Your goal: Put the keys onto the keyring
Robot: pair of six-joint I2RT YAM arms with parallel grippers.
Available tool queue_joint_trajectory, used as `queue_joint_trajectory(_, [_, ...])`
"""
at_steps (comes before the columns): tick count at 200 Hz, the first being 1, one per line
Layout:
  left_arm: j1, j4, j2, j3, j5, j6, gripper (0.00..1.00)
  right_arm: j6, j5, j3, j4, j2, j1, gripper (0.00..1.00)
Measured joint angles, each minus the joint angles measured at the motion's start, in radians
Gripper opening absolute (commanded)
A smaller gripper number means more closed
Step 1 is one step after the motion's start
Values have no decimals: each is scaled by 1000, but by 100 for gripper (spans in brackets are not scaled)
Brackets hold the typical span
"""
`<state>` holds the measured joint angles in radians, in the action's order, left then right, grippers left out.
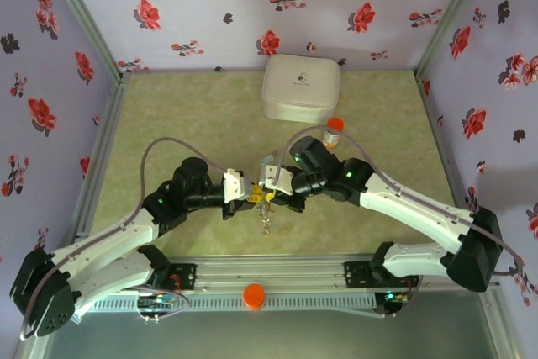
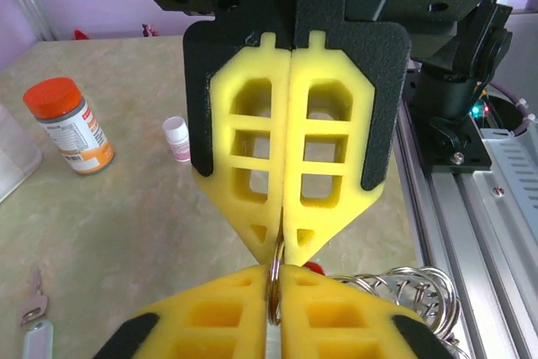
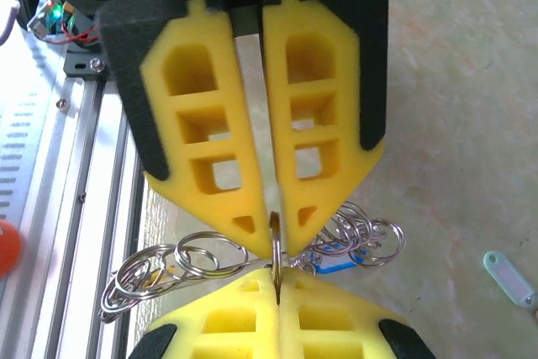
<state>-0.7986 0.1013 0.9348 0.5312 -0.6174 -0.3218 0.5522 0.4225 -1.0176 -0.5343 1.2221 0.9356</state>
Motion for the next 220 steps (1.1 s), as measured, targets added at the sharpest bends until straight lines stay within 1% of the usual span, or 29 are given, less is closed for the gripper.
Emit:
queue_joint_trajectory(3, [0, -3, 1, 1, -2, -3, 0, 3, -2, -2, -3, 1, 1, 0])
queue_joint_trajectory(17, [0, -8, 2, 4, -8, -6, 0, 2, -2, -4, -9, 0, 0, 0])
queue_joint_trajectory(27, [0, -8, 2, 4, -13, -6, 0, -18, 9, 6, 5, -8, -12, 17])
queue_joint_trajectory(34, [0, -3, 2, 4, -14, -6, 0, -45, 30, 29, 32, -23, -26, 25])
queue_joint_trajectory(42, [0, -2, 2, 3, -14, -6, 0, -69, 56, 62, 78, -45, -47, 28])
queue_joint_trajectory(57, [0, 35, 0, -13, -13, 8, 0, -133, 105, 144, 175, -102, -104, 29])
queue_joint_trajectory(72, [0, 120, -3, -56, -13, 45, 0, -190, 135, 210, 245, -136, -140, 29])
queue_joint_trajectory(98, [0, 293, -3, -154, -12, 127, 0, -273, 176, 290, 345, -140, -144, 27])
queue_joint_trajectory(131, [0, 394, 2, -181, -8, 176, 0, -346, 209, 332, 427, -145, -144, 24])
queue_joint_trajectory(144, [0, 421, 2, -181, -5, 185, 0, -356, 213, 332, 441, -151, -144, 23])
queue_joint_trajectory(162, [0, 441, 2, -181, -4, 191, 0, -363, 217, 332, 457, -157, -144, 18])
queue_joint_trajectory(189, [0, 456, 1, -181, -3, 193, 0, -368, 233, 332, 464, -157, -144, 0])
queue_joint_trajectory(220, [0, 463, -5, -188, 3, 201, 0, -371, 240, 332, 463, -146, -144, 0])
